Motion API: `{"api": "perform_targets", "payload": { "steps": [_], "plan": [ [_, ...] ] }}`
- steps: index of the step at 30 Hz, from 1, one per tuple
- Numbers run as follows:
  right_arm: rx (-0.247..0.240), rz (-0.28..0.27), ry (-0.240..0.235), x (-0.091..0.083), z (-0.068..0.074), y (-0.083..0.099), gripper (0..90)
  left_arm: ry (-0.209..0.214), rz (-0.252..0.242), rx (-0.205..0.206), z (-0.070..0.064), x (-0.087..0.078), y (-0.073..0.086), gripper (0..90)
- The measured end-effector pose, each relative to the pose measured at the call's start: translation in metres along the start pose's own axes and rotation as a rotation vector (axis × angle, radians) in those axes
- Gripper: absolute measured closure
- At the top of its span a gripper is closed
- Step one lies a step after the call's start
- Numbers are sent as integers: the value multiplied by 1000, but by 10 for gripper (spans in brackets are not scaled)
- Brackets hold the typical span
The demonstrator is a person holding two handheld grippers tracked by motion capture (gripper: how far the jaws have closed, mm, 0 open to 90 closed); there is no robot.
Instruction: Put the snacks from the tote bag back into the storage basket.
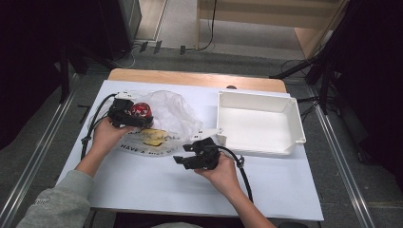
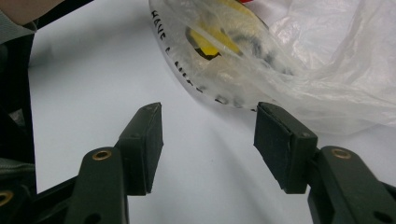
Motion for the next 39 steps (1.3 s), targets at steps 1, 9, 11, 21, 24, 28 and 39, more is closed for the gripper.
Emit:
{"api": "perform_targets", "payload": {
  "steps": [1, 9, 11, 21, 24, 28, 39],
  "plan": [
    [1, -3, -4, -1, 1, 0, 436, 6, 4, -3, -1, -1, 0, 251],
    [-20, -3, -11, -4, 4, 1, 436, 49, 12, -8, -12, -11, 1, 252],
    [-24, -5, -18, -4, 5, 1, 436, 56, 16, -13, -14, -14, 1, 252],
    [-41, -5, -30, -6, 8, 3, 436, 44, 4, 14, -28, -35, -11, 252],
    [-41, -3, -32, -7, 9, 4, 436, 49, 16, 24, -36, -38, -13, 252],
    [-41, -3, -30, -10, 8, 7, 436, 66, 25, 35, -48, -37, -17, 253],
    [-66, -12, -37, -17, 12, 17, 431, 108, 48, 65, -74, -28, -32, 253]
  ]
}}
Point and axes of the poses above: each handheld gripper's, and its own axes: x roughly forward along the jaws, y roughly out of its underside, z roughly to its left, the point moved 7 cm from there along x, roughly forward along the jaws, and after that the axes turned 8 degrees about -x, right-handed, at the moved point
